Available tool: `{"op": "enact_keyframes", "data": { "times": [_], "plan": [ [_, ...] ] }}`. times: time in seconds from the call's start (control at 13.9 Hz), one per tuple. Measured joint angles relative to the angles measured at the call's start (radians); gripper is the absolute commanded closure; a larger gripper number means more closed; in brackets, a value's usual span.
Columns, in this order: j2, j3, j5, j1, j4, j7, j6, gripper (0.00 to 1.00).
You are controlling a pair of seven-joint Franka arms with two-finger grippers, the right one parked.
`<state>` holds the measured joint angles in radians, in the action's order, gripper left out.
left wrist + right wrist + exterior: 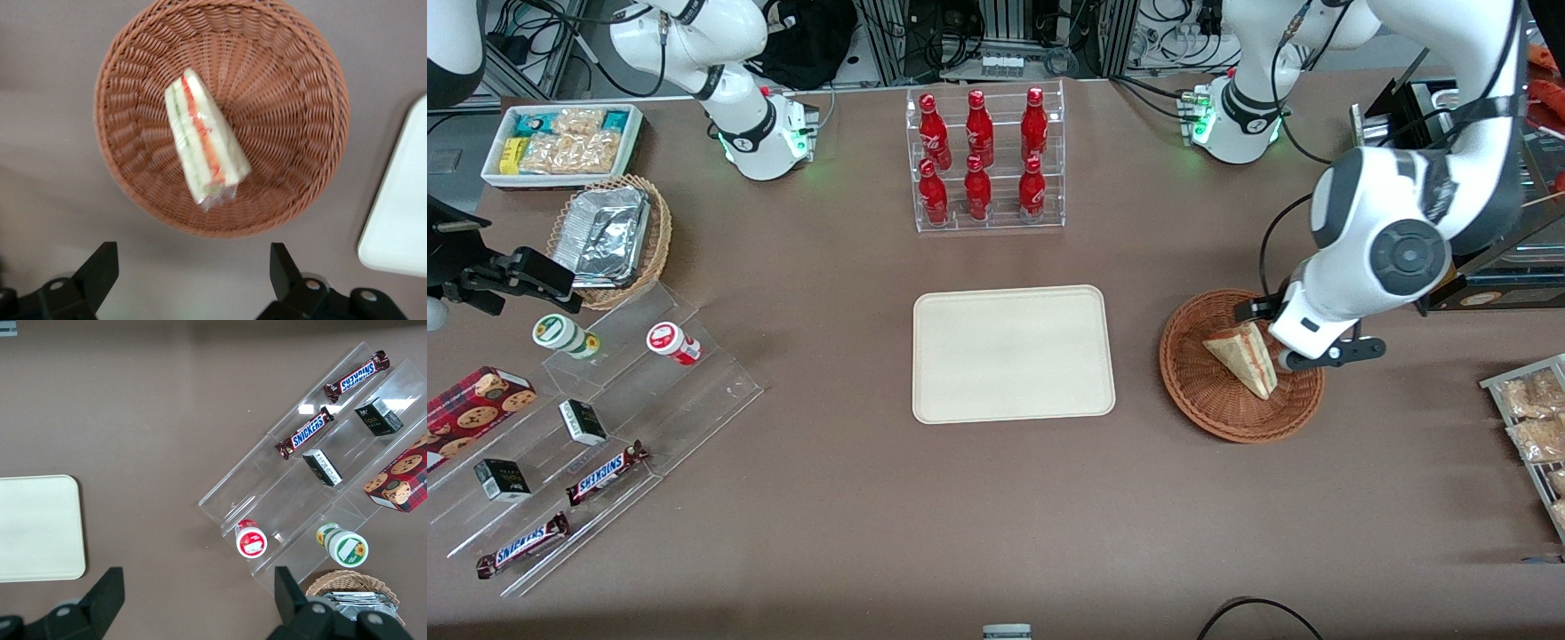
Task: Place sandwich from basket to tray
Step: 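Move the left gripper over the wrapped sandwich in the wicker basket, then lower the left gripper and close it on the sandwich's wrapped edge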
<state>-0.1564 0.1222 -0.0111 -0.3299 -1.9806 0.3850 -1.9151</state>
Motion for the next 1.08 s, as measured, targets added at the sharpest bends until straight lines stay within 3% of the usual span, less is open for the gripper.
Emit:
{"op": "enact_keyframes", "data": {
  "times": [0.43,1.01,1.08],
  "plan": [
    [0.013,0.005,0.0,-0.001,-0.259,0.239,-0.437,0.0],
    [-0.041,0.012,0.006,0.006,-0.285,0.502,-0.526,0.0],
    [-0.054,0.012,0.006,0.006,-0.285,0.516,-0.531,0.04]
  ]
}}
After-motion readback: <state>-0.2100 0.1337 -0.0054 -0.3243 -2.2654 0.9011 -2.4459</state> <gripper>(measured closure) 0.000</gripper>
